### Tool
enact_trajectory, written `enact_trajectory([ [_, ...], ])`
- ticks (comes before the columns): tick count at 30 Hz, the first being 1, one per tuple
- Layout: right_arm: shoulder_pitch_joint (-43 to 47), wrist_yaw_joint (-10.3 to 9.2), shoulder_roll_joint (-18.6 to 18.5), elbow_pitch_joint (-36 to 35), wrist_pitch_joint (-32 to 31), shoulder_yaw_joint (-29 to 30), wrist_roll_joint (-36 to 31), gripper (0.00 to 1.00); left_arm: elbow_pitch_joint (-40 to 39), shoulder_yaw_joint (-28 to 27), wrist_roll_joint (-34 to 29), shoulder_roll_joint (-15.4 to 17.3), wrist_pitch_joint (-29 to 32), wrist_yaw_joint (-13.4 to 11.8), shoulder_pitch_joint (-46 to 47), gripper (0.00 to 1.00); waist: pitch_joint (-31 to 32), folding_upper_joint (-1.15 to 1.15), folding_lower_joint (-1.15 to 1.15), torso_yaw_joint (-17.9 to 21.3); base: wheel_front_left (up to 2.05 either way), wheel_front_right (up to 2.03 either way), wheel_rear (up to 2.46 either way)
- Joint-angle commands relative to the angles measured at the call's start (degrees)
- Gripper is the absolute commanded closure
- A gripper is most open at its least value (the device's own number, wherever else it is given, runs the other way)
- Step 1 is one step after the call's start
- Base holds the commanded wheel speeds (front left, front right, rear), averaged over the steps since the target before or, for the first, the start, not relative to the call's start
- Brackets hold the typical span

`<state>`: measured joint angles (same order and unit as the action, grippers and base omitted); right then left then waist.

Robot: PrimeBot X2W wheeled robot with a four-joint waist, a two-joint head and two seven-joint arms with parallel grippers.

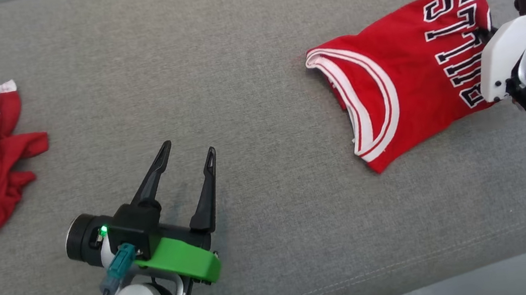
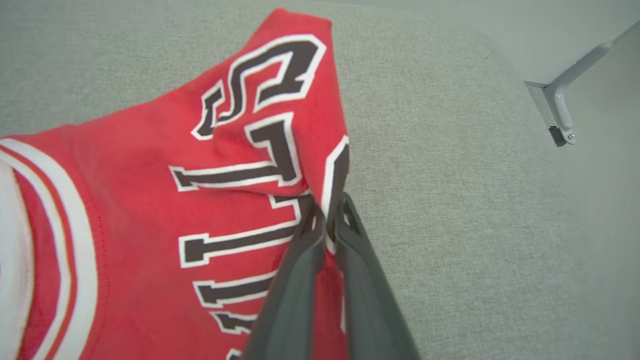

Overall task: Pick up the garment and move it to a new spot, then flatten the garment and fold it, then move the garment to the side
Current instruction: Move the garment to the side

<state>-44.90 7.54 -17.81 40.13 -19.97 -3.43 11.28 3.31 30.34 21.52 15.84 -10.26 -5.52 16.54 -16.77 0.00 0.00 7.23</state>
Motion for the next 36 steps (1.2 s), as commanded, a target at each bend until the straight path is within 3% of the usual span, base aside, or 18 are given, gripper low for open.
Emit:
enact_trajectory([
  [1,-1.6,-0.1,-0.4,0.8,0.9,0.0,0.2,1.0,-0.7,0.2,-0.5,0.9,0.5,0.3,1.2,0.0,-4.8,0.0,0.0,4.8,0.0,0.0,0.0],
  [9,-8.6,-0.1,-4.0,8.5,5.9,0.6,-0.9,1.0,-5.6,4.1,-2.9,2.1,4.9,1.1,1.7,0.0,-8.0,0.0,0.0,7.0,0.0,0.0,0.0],
  [21,-15.7,-0.1,-9.4,17.1,12.0,4.6,-7.1,1.0,-11.0,8.8,-5.2,2.5,9.5,2.5,2.3,0.0,-11.7,0.0,0.0,4.3,0.0,0.0,0.0],
  [32,-18.4,-0.1,-13.0,21.7,14.9,11.0,-14.1,1.0,-12.2,9.9,-5.3,2.8,10.3,2.1,2.0,0.0,-12.5,0.0,0.0,2.2,0.0,0.0,0.0],
  [33,-18.5,-0.1,-13.3,21.7,15.3,11.4,-15.0,0.85,-12.3,9.9,-5.3,2.8,10.4,2.1,2.1,0.0,-12.7,0.0,0.0,2.1,0.0,0.0,0.0],
  [34,-18.6,-0.1,-13.3,21.9,15.5,11.8,-15.8,0.38,-12.3,9.8,-5.3,2.8,10.4,2.0,2.3,0.0,-12.9,0.0,0.0,2.0,0.0,0.0,0.0],
  [35,-18.6,-0.1,-13.2,21.9,15.8,12.1,-16.8,0.0,-12.3,9.7,-5.3,2.8,10.3,1.9,2.5,0.0,-13.1,0.0,0.0,2.0,0.0,0.0,0.0],
  [36,-18.6,-0.1,-12.9,22.1,15.9,12.3,-17.7,0.0,-12.3,9.6,-5.3,2.7,10.1,1.9,2.7,0.0,-13.1,0.0,0.0,2.0,0.0,0.0,0.0],
])
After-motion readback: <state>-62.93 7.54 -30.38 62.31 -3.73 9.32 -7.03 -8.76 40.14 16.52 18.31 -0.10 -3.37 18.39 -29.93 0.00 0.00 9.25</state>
